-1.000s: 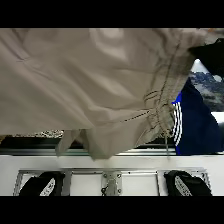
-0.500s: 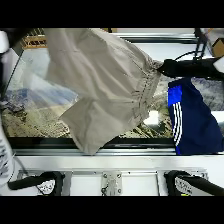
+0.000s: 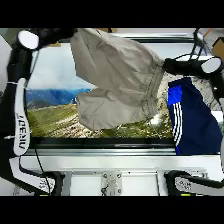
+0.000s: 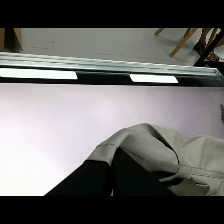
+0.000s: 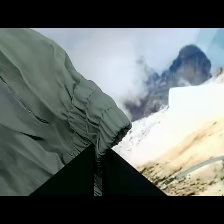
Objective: Fold the clothes and pants, and hang the long-sleeved shirts on hangers.
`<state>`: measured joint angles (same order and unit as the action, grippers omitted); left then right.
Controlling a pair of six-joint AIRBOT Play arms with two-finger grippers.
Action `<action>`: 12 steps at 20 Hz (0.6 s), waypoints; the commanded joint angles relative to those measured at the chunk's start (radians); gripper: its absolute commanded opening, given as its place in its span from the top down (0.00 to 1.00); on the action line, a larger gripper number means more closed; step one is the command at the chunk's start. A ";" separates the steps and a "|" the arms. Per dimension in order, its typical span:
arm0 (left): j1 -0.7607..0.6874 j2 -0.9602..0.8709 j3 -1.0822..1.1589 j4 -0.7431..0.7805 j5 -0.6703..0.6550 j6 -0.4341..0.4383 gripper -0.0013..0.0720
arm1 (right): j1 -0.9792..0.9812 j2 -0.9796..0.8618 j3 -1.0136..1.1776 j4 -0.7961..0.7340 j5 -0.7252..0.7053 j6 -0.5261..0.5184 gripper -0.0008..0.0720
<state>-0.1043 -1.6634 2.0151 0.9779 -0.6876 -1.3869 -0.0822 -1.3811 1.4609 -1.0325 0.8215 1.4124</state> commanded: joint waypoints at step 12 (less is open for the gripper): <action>-0.023 0.793 0.013 -0.002 -0.115 -0.034 0.98 | -0.008 0.718 0.001 0.207 -0.020 -0.163 0.95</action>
<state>-0.1112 -0.9928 2.0285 0.9737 -0.7940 -1.4204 -0.0902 -0.7700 1.4628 -0.8398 0.8036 1.2377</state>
